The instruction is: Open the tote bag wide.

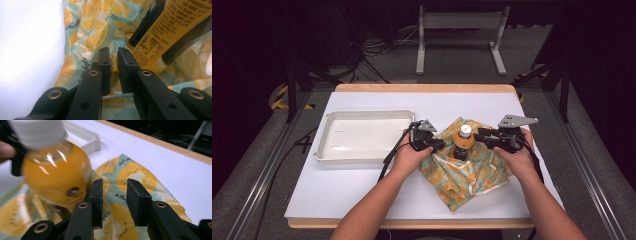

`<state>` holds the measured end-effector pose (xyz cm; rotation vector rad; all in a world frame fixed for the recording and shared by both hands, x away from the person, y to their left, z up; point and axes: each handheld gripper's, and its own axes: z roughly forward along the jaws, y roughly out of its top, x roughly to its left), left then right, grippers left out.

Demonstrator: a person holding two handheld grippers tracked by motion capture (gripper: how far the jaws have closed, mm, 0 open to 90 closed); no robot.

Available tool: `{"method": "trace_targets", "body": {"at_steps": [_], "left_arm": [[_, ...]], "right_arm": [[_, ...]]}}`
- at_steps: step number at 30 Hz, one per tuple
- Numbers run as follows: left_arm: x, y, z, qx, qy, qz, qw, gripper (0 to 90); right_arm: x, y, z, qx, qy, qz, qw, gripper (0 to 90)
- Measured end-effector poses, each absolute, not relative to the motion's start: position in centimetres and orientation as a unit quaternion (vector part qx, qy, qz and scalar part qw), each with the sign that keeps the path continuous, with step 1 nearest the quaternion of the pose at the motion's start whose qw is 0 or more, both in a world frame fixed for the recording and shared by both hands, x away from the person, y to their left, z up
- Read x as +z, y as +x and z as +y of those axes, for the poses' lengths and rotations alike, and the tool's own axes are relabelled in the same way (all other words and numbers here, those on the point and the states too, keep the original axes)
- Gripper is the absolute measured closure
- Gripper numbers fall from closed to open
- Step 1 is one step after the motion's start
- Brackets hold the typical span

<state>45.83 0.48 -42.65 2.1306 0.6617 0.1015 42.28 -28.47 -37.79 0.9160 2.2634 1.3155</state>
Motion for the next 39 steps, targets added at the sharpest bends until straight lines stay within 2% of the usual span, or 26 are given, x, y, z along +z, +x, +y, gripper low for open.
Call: {"method": "trace_targets", "body": {"at_steps": [4, 5, 9, 11, 12, 16, 27, 39], "left_arm": [[-42.7, 45.8, 0.4, 0.044, 0.86, 0.265, 0.434, 80.7], [-42.8, 45.8, 0.4, 0.045, 0.861, 0.264, 0.432, 80.7], [-42.9, 45.9, 0.4, 0.051, 0.864, 0.264, 0.426, 80.6], [-43.0, 45.9, 0.4, 0.052, 0.866, 0.264, 0.422, 80.5], [-43.0, 45.9, 0.4, 0.053, 0.866, 0.265, 0.421, 80.5], [-43.1, 46.0, 0.5, 0.054, 0.868, 0.268, 0.414, 80.3], [-43.4, 46.0, 0.7, 0.056, 0.869, 0.272, 0.41, 80.0], [-43.7, 46.2, 0.7, 0.061, 0.874, 0.274, 0.396, 80.2]], "right_arm": [[-38.8, 43.1, -28.2, 0.455, 0.333, 0.804, 0.187, 61.4], [-39.5, 43.7, -28.2, 0.457, 0.338, 0.802, 0.181, 55.2], [-40.4, 44.1, -28.3, 0.451, 0.344, 0.803, 0.182, 49.0], [-41.1, 44.4, -28.2, 0.437, 0.349, 0.81, 0.178, 44.4], [-41.4, 44.5, -28.1, 0.422, 0.351, 0.817, 0.176, 39.0], [-42.0, 44.7, -27.9, 0.405, 0.364, 0.823, 0.16, 32.0], [-43.6, 44.5, -27.8, 0.347, 0.357, 0.85, 0.171, 24.7], [-44.1, 43.8, -30.2, 0.333, 0.368, 0.851, 0.172, 18.0]]}}
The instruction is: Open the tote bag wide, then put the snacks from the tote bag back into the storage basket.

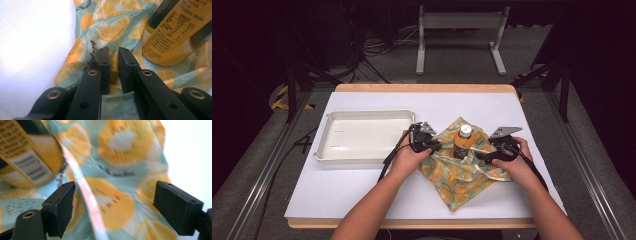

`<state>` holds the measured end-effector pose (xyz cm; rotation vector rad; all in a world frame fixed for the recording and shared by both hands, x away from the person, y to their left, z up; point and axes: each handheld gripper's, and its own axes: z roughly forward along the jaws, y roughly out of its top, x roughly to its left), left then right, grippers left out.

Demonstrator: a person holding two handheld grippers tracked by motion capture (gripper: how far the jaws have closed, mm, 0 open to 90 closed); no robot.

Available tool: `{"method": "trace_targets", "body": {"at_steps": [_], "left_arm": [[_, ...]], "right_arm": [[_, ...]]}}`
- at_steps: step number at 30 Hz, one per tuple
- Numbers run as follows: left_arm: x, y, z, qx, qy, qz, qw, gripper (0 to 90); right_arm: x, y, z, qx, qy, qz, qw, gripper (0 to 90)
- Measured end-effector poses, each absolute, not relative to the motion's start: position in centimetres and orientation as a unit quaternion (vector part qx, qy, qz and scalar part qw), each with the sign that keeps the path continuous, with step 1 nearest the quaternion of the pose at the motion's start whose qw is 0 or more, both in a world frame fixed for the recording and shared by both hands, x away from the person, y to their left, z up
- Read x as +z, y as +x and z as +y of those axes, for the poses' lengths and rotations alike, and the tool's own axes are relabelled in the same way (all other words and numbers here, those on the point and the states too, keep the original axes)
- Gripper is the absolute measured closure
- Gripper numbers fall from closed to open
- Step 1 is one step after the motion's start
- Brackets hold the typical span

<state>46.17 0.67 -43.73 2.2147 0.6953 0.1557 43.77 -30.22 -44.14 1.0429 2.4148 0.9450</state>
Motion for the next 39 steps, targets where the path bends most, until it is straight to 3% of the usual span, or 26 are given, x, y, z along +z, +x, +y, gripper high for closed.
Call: {"method": "trace_targets", "body": {"at_steps": [6, 10, 14, 20, 29, 39], "left_arm": [[-43.5, 46.0, 0.6, 0.05, 0.866, 0.28, 0.411, 71.0], [-42.7, 45.4, 0.4, 0.057, 0.855, 0.266, 0.441, 53.3], [-41.8, 44.8, 0.4, 0.067, 0.85, 0.253, 0.457, 46.2], [-39.5, 43.0, 0.7, 0.078, 0.833, 0.233, 0.495, 47.7], [-36.9, 39.0, 0.7, 0.065, 0.827, 0.188, 0.525, 56.7], [-39.6, 38.0, -1.5, 0.019, 0.848, 0.153, 0.508, 65.2]], "right_arm": [[-44.1, 43.4, -31.1, 0.331, 0.376, 0.85, 0.163, 17.4], [-44.0, 43.3, -30.7, 0.327, 0.375, 0.852, 0.165, 20.0], [-43.8, 43.2, -30.6, 0.325, 0.374, 0.852, 0.171, 22.2], [-42.9, 42.7, -30.6, 0.343, 0.367, 0.843, 0.195, 24.5], [-42.3, 42.4, -30.7, 0.358, 0.366, 0.833, 0.209, 24.5], [-41.9, 42.0, -30.9, 0.372, 0.362, 0.827, 0.217, 26.5]]}}
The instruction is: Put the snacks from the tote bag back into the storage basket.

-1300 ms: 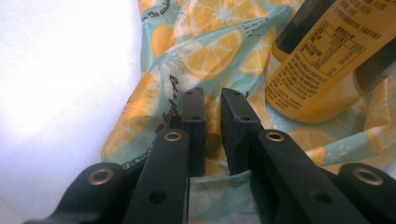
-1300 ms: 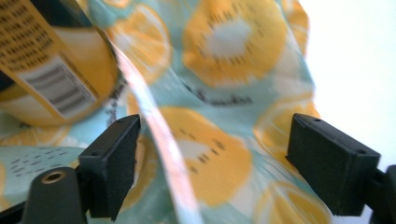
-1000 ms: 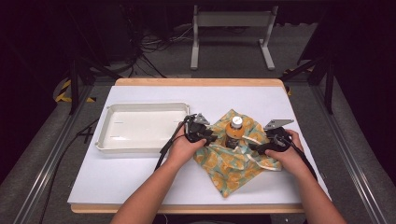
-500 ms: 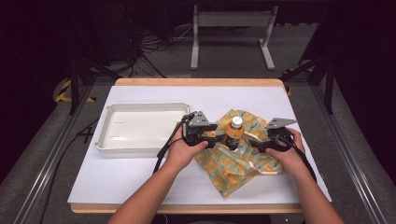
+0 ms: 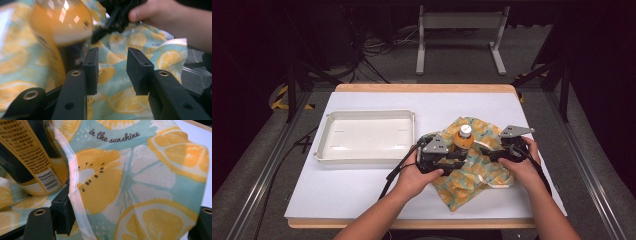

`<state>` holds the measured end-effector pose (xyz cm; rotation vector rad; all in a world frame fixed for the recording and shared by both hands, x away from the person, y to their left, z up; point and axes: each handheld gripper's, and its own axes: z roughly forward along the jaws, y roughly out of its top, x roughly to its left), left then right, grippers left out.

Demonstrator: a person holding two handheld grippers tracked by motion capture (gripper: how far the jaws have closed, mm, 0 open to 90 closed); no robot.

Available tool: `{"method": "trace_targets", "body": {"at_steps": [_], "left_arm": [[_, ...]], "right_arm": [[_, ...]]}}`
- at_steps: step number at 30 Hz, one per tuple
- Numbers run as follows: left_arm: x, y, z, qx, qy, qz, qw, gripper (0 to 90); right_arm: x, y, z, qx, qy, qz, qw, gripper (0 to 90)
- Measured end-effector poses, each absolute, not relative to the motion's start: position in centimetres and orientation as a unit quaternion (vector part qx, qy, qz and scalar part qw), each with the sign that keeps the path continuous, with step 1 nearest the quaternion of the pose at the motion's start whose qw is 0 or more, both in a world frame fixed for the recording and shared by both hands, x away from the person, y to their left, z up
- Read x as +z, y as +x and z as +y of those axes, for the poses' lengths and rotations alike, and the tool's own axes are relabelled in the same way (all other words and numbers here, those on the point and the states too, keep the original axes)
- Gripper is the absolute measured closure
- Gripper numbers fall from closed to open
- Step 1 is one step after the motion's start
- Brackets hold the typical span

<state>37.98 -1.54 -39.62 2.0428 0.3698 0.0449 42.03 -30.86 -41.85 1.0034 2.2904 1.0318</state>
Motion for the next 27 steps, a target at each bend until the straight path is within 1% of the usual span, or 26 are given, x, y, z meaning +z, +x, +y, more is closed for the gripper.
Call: {"method": "trace_targets", "body": {"at_steps": [5, 13, 23, 26, 27], "left_arm": [[-41.0, 37.7, -1.8, 0.005, 0.858, 0.153, 0.49, 67.6], [-43.1, 37.3, -2.1, -0.022, 0.876, 0.159, 0.456, 68.5], [-44.3, 37.4, -2.2, -0.022, 0.898, 0.171, 0.405, 69.2], [-44.5, 37.4, -2.3, -0.022, 0.899, 0.172, 0.403, 67.9], [-44.5, 37.4, -2.3, -0.024, 0.899, 0.17, 0.403, 66.3]], "right_arm": [[-41.8, 42.0, -31.0, 0.377, 0.363, 0.825, 0.215, 26.7], [-41.4, 41.6, -31.1, 0.388, 0.362, 0.821, 0.212, 26.7], [-41.9, 41.8, -31.6, 0.383, 0.372, 0.82, 0.207, 26.3], [-42.0, 41.8, -31.7, 0.384, 0.373, 0.819, 0.205, 26.3], [-42.0, 41.8, -31.8, 0.384, 0.373, 0.819, 0.205, 26.3]]}}
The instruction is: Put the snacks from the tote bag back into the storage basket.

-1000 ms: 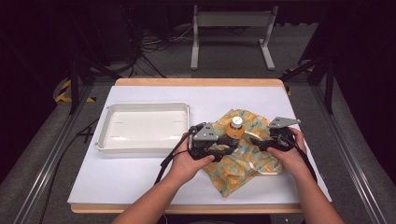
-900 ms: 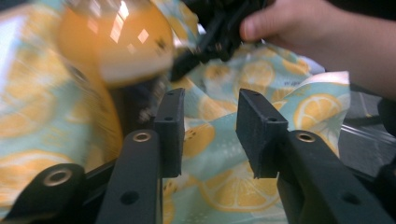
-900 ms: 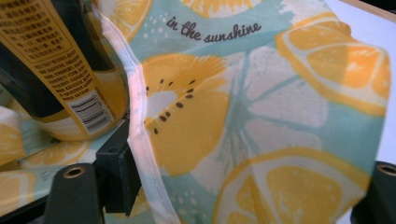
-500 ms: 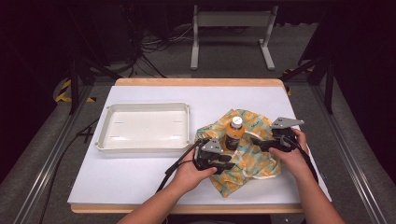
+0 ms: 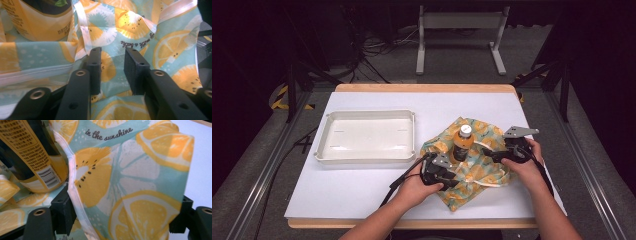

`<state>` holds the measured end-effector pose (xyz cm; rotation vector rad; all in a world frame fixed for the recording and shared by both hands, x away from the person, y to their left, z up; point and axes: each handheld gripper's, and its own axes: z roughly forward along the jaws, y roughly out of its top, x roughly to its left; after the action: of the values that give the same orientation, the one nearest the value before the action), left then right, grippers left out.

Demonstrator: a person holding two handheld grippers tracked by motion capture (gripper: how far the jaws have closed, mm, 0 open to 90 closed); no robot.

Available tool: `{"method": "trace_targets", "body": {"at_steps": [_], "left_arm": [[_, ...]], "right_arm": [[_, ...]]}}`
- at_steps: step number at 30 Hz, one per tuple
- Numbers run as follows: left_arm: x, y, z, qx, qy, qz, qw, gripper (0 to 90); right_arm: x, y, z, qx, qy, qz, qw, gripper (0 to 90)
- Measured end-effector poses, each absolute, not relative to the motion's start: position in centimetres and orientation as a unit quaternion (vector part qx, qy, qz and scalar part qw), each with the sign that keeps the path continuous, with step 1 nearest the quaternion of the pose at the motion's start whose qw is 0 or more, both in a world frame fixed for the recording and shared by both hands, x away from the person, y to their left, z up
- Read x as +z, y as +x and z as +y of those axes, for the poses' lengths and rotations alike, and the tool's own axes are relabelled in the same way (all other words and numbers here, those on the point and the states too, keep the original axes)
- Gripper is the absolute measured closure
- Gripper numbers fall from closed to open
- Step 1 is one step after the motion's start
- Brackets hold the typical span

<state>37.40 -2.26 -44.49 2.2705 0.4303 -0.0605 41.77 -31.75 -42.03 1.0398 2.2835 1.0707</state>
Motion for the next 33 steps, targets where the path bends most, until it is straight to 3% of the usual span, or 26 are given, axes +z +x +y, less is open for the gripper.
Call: {"method": "trace_targets", "body": {"at_steps": [3, 6, 26, 33], "left_arm": [[-44.1, 37.3, -2.2, -0.025, 0.892, 0.165, 0.419, 62.1], [-43.3, 37.1, -1.8, -0.018, 0.884, 0.166, 0.436, 51.8], [-38.5, 36.8, -0.4, 0.011, 0.841, 0.156, 0.518, 37.0], [-36.7, 37.6, -0.3, 0.036, 0.829, 0.158, 0.536, 32.4]], "right_arm": [[-41.9, 41.7, -31.7, 0.387, 0.372, 0.818, 0.207, 26.3], [-41.8, 41.6, -31.7, 0.389, 0.37, 0.817, 0.208, 26.3], [-41.1, 41.2, -31.5, 0.41, 0.361, 0.811, 0.21, 25.7], [-41.1, 41.1, -31.8, 0.417, 0.411, 0.79, 0.18, 13.1]]}}
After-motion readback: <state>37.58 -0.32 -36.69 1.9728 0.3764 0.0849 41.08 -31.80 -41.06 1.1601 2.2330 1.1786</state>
